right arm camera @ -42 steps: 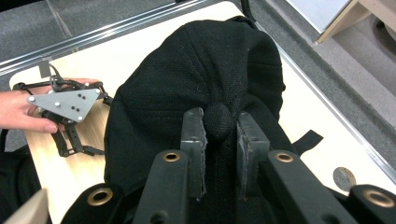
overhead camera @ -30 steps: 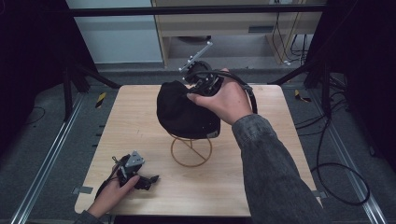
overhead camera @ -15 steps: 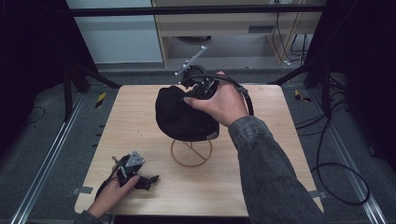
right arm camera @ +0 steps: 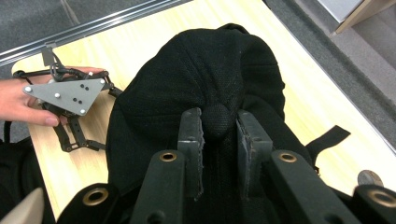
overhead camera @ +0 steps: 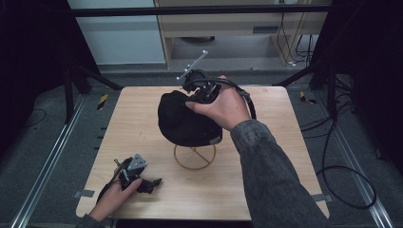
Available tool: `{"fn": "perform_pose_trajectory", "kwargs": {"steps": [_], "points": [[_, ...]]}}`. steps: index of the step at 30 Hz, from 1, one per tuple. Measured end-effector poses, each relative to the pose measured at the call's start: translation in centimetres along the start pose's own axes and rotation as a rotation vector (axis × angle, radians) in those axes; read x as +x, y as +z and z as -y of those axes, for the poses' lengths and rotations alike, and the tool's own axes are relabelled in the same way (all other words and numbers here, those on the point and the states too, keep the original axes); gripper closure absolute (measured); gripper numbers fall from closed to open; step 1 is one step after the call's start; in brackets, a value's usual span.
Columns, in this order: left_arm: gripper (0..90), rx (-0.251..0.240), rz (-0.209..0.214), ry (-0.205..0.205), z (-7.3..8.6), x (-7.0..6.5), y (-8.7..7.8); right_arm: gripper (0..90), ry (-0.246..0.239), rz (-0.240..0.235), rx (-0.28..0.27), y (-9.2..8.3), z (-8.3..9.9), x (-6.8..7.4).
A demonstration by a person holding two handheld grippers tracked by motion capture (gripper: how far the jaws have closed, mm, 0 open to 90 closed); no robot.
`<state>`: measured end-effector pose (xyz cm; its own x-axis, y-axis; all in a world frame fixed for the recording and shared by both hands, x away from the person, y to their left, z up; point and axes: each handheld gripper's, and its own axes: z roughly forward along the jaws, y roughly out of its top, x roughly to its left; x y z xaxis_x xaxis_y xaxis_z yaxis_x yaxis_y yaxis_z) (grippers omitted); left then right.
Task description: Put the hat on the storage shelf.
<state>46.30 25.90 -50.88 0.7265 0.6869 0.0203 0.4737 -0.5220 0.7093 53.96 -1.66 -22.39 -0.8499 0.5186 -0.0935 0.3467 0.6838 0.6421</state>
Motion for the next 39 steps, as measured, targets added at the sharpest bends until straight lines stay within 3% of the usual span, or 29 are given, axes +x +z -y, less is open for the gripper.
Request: {"fn": "perform_pose_trajectory", "kwargs": {"steps": [31,39], "points": [[0.0,0.001,-0.001,0.0,0.0,0.0,0.0,66.7,0.028,-0.016,0.012,0.5,0.5,-0.1],[0.0,0.0,-0.001,-0.001,0.0,0.0,0.0,63.8,0.037,-0.019,-0.007,0.1,1.1,0.1]]}}
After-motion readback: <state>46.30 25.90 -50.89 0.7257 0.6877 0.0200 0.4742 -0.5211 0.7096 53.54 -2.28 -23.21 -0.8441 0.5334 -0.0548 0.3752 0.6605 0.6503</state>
